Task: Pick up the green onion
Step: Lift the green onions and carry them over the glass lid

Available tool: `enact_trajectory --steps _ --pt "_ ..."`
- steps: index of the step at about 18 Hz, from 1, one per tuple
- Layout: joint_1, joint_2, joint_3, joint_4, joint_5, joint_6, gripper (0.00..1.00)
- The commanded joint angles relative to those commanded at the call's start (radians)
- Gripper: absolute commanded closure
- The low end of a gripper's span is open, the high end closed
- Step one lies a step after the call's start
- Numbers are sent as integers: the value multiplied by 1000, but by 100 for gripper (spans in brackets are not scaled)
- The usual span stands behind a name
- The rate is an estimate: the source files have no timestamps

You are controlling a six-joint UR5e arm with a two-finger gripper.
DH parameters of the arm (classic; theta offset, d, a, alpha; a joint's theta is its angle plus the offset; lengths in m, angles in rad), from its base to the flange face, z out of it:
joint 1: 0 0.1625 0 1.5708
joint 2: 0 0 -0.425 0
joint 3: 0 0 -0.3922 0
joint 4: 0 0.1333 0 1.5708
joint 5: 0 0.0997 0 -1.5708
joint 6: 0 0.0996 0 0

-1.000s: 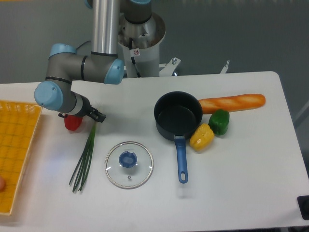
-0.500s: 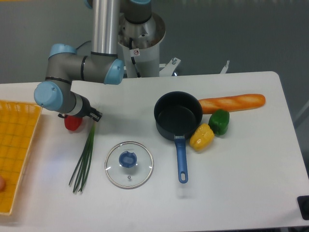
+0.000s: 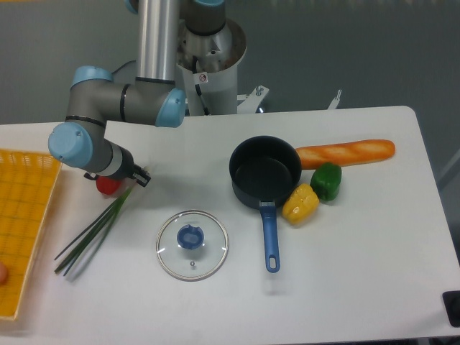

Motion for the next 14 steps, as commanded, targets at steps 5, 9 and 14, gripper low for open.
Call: enact_trajectory --steps 5,9,14 --pt "78 34 58 -51 -8 112 81" --pt "147 38 115 -46 -20 205 81" --pt "244 43 203 -46 -117 333 81"
